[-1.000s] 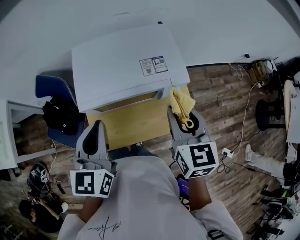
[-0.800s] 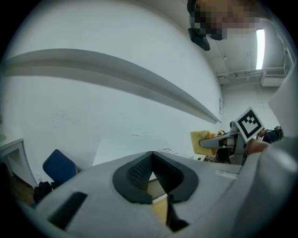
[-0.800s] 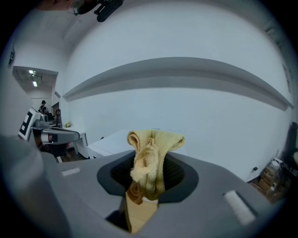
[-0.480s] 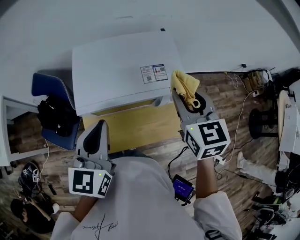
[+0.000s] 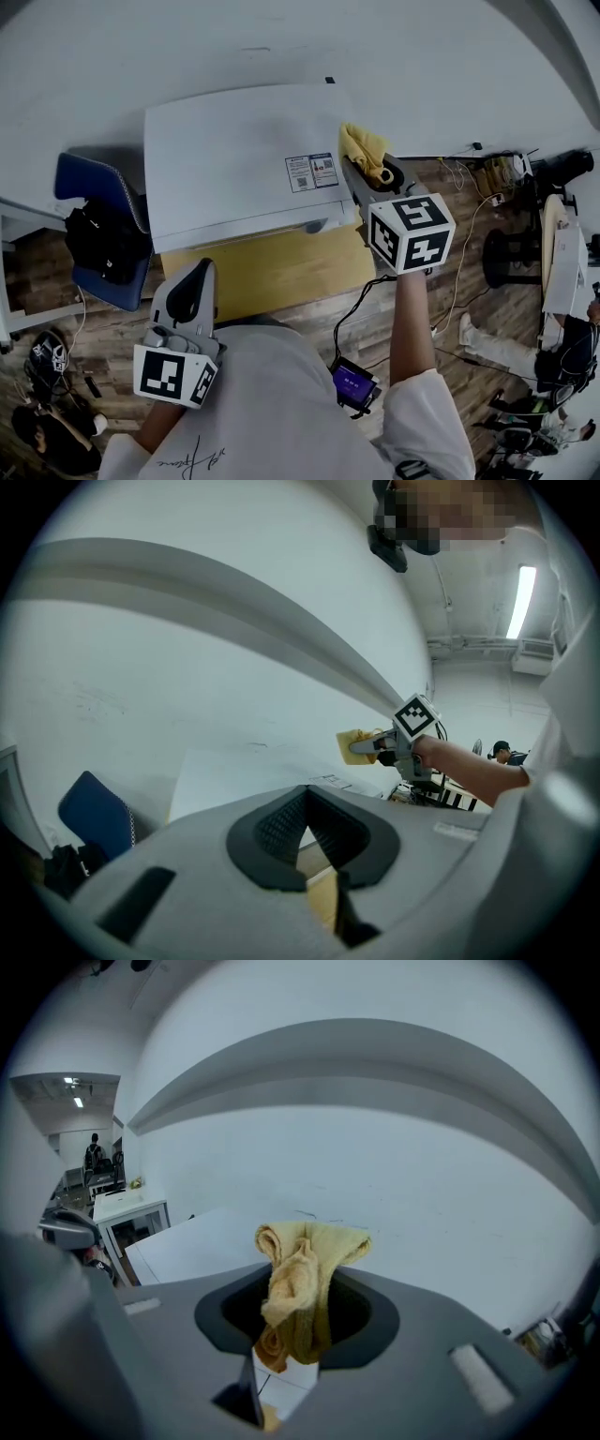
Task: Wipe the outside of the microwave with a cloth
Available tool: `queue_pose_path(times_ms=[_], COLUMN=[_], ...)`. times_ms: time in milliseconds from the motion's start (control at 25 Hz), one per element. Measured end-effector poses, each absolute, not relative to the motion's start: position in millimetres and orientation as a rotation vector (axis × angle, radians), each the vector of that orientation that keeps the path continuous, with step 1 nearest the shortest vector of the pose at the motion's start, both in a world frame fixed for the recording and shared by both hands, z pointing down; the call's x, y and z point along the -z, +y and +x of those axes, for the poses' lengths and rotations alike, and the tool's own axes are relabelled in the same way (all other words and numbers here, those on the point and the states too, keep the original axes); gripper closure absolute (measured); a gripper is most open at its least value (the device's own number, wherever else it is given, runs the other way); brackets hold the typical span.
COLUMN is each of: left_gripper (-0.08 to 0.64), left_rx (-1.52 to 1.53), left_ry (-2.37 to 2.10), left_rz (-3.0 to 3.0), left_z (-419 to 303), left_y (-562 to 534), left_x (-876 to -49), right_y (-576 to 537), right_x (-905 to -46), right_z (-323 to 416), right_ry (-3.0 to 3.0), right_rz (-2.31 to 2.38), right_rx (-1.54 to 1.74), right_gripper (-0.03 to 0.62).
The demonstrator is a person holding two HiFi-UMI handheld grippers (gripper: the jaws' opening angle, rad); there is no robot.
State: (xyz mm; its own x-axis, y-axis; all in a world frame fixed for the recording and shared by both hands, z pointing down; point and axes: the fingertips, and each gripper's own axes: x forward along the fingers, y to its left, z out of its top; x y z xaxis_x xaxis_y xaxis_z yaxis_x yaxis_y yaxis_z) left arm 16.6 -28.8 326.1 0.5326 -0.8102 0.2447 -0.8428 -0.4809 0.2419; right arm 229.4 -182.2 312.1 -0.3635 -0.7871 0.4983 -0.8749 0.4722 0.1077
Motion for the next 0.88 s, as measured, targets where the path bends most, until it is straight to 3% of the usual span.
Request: queue_pose_path(times_ms=[880], left_gripper=[0.566], left_rx=[-0.263], left_ry=[-1.290], left_rz=[2.502], left_z=[1.3], left_y=[-36.6], left_x=[-341.1], right_y=[-313.2], right_x=[-342.6], right_z=[265.2], right_ry=[-2.033], right_rz=[1.480], right_rx=[-0.304], right_gripper=[0.457])
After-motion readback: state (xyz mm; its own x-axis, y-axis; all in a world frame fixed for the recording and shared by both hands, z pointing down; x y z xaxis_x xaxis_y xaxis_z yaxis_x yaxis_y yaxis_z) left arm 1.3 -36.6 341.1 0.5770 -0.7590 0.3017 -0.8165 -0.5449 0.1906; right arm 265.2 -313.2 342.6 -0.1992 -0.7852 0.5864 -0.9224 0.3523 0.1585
